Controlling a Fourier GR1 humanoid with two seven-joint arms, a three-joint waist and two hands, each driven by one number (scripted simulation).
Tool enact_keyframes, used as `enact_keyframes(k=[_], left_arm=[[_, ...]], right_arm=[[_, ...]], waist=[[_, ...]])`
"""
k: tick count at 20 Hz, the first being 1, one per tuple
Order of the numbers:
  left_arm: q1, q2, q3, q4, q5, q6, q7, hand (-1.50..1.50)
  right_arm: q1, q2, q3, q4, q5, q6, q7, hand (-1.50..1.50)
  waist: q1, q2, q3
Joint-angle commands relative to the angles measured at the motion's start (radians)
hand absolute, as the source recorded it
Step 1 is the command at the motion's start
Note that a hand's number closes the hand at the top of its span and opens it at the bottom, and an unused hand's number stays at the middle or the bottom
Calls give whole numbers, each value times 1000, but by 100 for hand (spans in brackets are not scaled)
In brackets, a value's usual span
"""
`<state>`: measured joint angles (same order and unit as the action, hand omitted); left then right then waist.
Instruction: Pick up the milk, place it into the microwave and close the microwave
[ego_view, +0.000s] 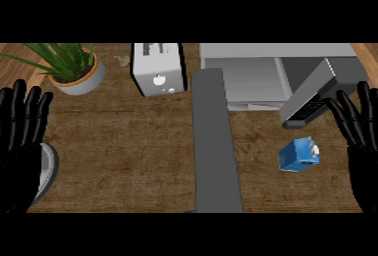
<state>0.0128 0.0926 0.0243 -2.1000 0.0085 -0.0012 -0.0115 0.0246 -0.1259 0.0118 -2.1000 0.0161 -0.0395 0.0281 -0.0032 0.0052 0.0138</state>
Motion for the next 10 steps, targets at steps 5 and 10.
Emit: enact_keyframes(k=[5,10], left_arm=[[0,5,-10,1,-45,-4,18,-150],[33,-57,17,68,109,-13,44,-150]], right_arm=[[-17,24,98,-116,-20,48,80,-150],[12,31,201,-120,-251,181,183,-150]], waist=[[3,-7,-14],[2,-6,-14]])
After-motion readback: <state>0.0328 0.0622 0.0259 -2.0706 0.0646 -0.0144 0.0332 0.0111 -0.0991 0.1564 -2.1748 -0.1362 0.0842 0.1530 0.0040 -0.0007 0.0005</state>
